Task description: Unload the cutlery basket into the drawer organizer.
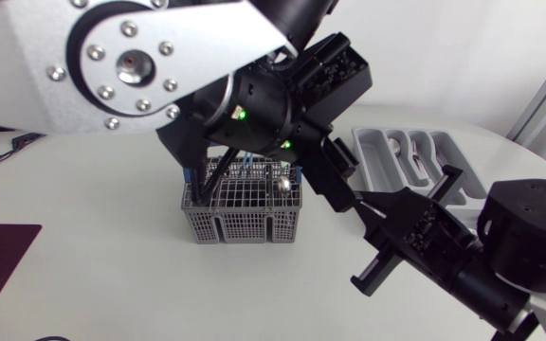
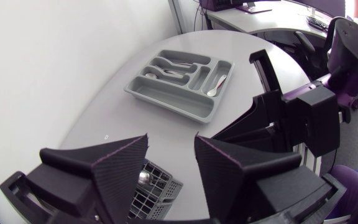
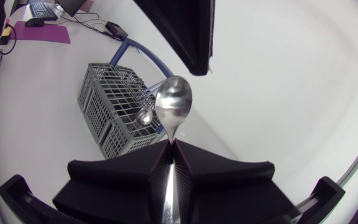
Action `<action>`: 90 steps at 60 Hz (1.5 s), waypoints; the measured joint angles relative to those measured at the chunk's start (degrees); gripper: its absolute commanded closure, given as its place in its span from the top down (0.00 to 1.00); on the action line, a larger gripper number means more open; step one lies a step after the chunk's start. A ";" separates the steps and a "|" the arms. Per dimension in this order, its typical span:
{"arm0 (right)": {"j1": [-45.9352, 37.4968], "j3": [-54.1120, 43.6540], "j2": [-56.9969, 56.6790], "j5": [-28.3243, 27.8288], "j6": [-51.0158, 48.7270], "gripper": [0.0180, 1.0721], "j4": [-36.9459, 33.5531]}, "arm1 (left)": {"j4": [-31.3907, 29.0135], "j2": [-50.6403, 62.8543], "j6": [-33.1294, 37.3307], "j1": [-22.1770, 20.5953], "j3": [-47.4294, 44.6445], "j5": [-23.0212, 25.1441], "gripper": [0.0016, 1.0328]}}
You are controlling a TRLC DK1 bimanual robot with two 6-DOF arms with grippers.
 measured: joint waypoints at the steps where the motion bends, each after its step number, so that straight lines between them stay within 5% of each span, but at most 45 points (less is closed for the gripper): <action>1: -0.20 -0.04 -0.11 -0.33 0.02 0.11 -0.35 | 0.02 -0.07 0.00 0.09 0.00 -0.02 0.66; 14: -5.01 -1.07 -2.67 -6.19 -0.02 0.11 -4.48 | 0.02 -1.77 0.04 3.43 -0.02 -0.02 0.71; 27: -17.53 -1.73 -4.57 -19.96 -2.43 0.11 -9.03 | -0.02 -2.45 3.61 8.15 -0.02 0.15 0.73; 56: -44.57 -1.60 4.20 -44.41 -20.74 0.11 -14.62 | -1.95 0.28 9.73 13.29 -4.07 8.98 0.72; 90: -67.23 10.67 25.88 -52.28 -54.29 0.06 -20.55 | 10.38 0.52 4.04 18.80 -13.60 14.75 0.73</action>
